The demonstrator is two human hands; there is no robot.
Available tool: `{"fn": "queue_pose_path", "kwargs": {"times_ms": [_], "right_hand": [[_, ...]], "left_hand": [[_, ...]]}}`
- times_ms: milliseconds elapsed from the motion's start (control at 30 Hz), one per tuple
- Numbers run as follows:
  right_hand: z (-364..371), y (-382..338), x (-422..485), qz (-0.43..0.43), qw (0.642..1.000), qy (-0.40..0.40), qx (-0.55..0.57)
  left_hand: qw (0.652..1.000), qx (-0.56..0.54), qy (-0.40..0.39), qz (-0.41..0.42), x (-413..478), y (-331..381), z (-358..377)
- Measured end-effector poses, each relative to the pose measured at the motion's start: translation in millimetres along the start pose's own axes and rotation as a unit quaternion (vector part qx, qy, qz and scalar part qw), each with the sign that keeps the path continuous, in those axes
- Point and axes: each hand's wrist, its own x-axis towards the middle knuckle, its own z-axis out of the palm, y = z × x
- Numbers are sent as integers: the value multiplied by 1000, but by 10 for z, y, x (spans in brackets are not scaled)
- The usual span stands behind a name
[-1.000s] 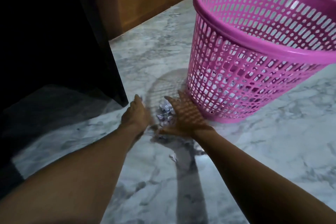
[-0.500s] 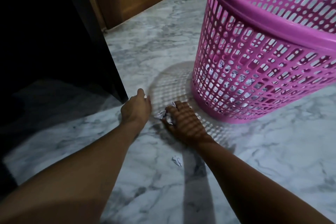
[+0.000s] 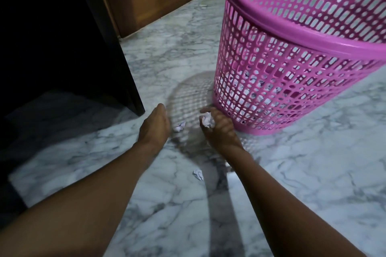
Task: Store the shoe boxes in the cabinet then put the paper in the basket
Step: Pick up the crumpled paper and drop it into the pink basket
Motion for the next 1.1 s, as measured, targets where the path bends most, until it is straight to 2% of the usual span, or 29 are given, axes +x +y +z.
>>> {"fn": "queue_pose_path", "kwargs": {"times_ms": [67, 133, 267, 367, 467, 567, 633, 733, 933, 1033, 1100], "right_hand": [[-87, 12, -43, -60, 993, 72, -67], [-156, 89, -100, -48, 992, 74, -92], [-316, 142, -279, 5, 999, 32, -12], [-383, 182, -389, 8, 998, 61, -9], [-412, 146, -456, 30, 997, 63, 15], [-420, 165, -480, 39, 996, 73, 35], [-417, 152, -501, 40, 996, 73, 45], [-422, 126, -531, 53, 994, 75, 53], [-472, 72, -643, 77, 993, 66, 59], [-470, 55, -710, 93, 993, 64, 26], [-467, 35, -743, 99, 993, 68, 16]], "left_hand": [[1000, -12, -19, 3, -60, 81, 6], [999, 10, -40, 5, -81, 160, 54], [995, 60, -69, -29, -101, 264, 200], [993, 91, -62, -46, -170, 292, 293], [985, 165, -56, -3, -204, 294, 365], [987, 146, -66, -25, -184, 271, 371], [986, 154, -57, 11, -189, 255, 362], [981, 156, -97, 68, -223, 235, 254], [987, 23, -115, 112, -694, 260, 38], [973, 58, -147, 170, -948, 273, 35], [968, 71, -163, 179, -1078, 268, 50]]}}
